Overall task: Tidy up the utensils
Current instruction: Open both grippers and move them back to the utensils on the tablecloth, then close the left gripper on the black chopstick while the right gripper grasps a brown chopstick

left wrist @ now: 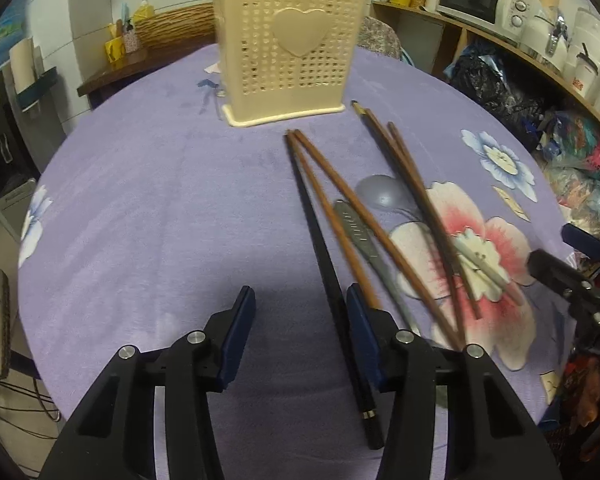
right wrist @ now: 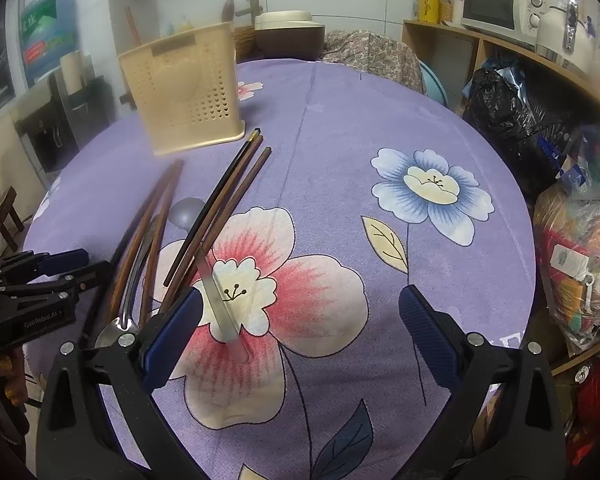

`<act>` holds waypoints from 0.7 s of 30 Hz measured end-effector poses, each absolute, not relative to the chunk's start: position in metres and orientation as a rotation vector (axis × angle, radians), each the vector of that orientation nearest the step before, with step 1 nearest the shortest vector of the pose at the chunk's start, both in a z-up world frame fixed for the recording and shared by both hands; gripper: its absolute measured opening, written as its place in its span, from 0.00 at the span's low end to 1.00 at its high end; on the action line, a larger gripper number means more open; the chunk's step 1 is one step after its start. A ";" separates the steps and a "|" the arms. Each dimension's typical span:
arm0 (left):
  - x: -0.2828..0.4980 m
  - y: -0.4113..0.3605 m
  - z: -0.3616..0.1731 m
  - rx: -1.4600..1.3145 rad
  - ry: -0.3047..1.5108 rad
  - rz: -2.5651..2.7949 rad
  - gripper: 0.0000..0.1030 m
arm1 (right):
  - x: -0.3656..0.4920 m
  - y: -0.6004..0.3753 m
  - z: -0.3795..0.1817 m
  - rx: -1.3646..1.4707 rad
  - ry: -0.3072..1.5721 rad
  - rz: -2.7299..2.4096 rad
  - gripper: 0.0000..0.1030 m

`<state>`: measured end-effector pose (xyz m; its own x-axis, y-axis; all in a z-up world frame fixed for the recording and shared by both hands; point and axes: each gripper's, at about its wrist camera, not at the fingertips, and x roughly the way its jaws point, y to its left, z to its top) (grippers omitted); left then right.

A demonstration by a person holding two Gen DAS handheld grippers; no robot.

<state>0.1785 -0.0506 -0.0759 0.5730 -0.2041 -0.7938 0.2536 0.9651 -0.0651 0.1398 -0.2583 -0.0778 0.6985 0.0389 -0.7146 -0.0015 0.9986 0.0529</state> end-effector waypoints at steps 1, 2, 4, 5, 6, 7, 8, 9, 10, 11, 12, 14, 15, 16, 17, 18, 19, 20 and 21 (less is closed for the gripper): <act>0.180 -0.044 -0.075 0.042 0.927 -0.263 0.47 | 0.140 -0.259 -0.078 0.052 0.798 0.019 0.94; 0.182 -0.038 -0.075 0.030 0.933 -0.246 0.47 | 0.140 -0.261 -0.078 0.054 0.798 0.017 0.94; 0.184 -0.031 -0.075 0.024 0.932 -0.224 0.46 | 0.141 -0.262 -0.078 0.061 0.800 0.016 0.94; 0.184 -0.027 -0.075 0.020 0.933 -0.219 0.46 | 0.142 -0.262 -0.079 0.063 0.802 0.017 0.94; 0.185 -0.025 -0.075 0.017 0.933 -0.216 0.46 | 0.143 -0.262 -0.079 0.063 0.805 0.019 0.94; 0.187 -0.024 -0.074 0.017 0.936 -0.214 0.46 | 0.144 -0.260 -0.080 0.061 0.808 0.019 0.94; 0.188 -0.025 -0.073 0.021 0.938 -0.216 0.46 | 0.145 -0.259 -0.080 0.060 0.811 0.019 0.94; 0.189 -0.027 -0.072 0.027 0.937 -0.223 0.46 | 0.146 -0.258 -0.080 0.059 0.811 0.021 0.94; 0.190 -0.029 -0.072 0.032 0.935 -0.230 0.46 | 0.146 -0.257 -0.079 0.060 0.810 0.022 0.94; 0.193 -0.035 -0.071 0.046 0.933 -0.242 0.46 | 0.147 -0.257 -0.079 0.063 0.809 0.024 0.94; 0.197 -0.040 -0.071 0.063 0.934 -0.253 0.46 | 0.147 -0.256 -0.078 0.065 0.808 0.026 0.94; 0.208 -0.049 -0.074 0.092 0.940 -0.262 0.45 | 0.147 -0.254 -0.077 0.064 0.809 0.031 0.94; 0.214 -0.051 -0.075 0.105 0.937 -0.257 0.45 | 0.147 -0.253 -0.077 0.062 0.809 0.031 0.94; 0.220 -0.054 -0.075 0.124 0.932 -0.248 0.40 | 0.146 -0.253 -0.077 0.056 0.811 0.032 0.94; 0.229 -0.055 -0.076 0.143 0.929 -0.233 0.36 | 0.146 -0.252 -0.077 0.054 0.812 0.032 0.94; 0.239 -0.055 -0.075 0.149 0.930 -0.223 0.35 | 0.146 -0.252 -0.077 0.053 0.814 0.032 0.94; 0.247 -0.053 -0.074 0.146 0.937 -0.219 0.31 | 0.146 -0.251 -0.077 0.050 0.816 0.033 0.94; 0.253 -0.050 -0.074 0.146 0.940 -0.212 0.28 | 0.147 -0.251 -0.076 0.046 0.818 0.035 0.94; 0.260 -0.045 -0.074 0.144 0.942 -0.200 0.27 | 0.148 -0.250 -0.076 0.042 0.818 0.036 0.94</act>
<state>0.2601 -0.0455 -0.0738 0.5718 -0.1069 -0.8134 0.2325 0.9719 0.0357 0.1481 -0.2504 -0.0761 0.6828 0.0484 -0.7290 -0.0162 0.9986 0.0511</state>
